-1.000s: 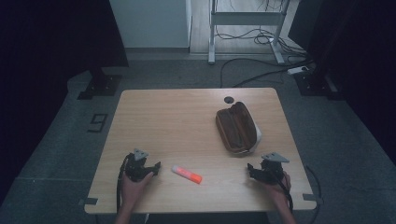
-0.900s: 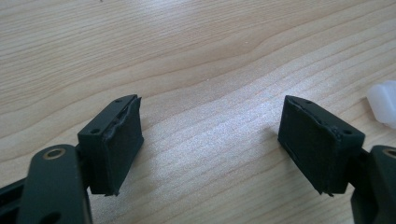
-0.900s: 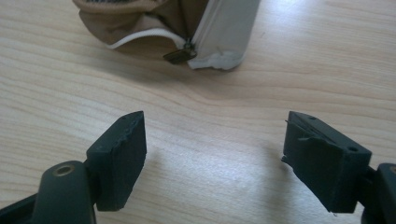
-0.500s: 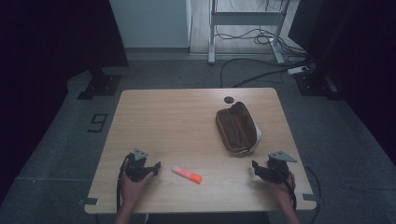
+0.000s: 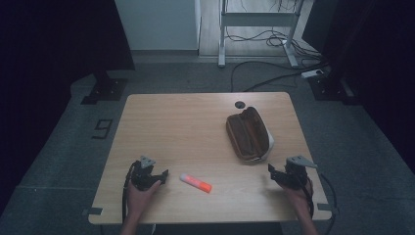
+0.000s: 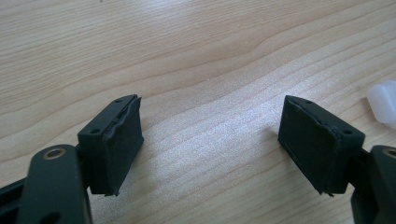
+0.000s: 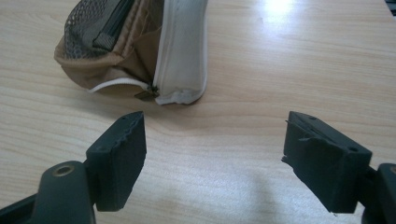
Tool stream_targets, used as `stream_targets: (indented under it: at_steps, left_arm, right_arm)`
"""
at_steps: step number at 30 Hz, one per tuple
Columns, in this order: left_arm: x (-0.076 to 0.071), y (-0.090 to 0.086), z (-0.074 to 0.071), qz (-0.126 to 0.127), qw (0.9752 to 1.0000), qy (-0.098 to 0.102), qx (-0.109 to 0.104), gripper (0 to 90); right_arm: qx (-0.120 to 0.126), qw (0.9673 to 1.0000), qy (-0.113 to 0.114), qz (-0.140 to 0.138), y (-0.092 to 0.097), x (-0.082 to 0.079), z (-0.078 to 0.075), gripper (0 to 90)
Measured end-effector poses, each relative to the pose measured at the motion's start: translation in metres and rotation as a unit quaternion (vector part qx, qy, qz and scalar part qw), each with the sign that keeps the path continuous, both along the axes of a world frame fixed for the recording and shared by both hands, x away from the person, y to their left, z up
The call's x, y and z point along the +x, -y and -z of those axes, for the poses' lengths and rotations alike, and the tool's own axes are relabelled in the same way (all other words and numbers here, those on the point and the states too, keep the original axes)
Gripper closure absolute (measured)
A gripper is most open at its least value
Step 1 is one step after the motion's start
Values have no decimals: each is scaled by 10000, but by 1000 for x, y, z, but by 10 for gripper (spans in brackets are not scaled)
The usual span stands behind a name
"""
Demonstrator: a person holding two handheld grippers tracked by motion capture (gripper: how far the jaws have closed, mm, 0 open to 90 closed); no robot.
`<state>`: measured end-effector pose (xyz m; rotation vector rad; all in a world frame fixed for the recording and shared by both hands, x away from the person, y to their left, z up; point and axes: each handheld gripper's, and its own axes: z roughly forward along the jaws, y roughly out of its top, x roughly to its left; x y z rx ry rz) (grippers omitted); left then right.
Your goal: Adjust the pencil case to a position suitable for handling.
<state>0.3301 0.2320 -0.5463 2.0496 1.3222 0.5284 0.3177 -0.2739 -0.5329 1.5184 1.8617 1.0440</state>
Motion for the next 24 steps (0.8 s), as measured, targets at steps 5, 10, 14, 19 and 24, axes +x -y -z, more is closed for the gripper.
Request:
stream_targets:
  at_steps: [5,10,14,19,24]
  left_arm:
    - [0,0,0,-1,10000,0,0,214]
    - [0,0,0,-1,10000,0,0,214]
    - [0,0,0,3,10000,1,-3,214]
    - [0,0,0,3,10000,1,-2,215]
    - [0,0,0,2,10000,3,-1,215]
  right_arm:
    - [47,10000,47,-13,0,2,-4,204]
    - [101,9998,145,-30,0,5,-10,202]
    - [186,9996,207,-25,1,7,-15,201]
    - [207,9993,300,-53,0,10,-23,198]
    - [200,9991,379,-76,-2,14,-29,197]
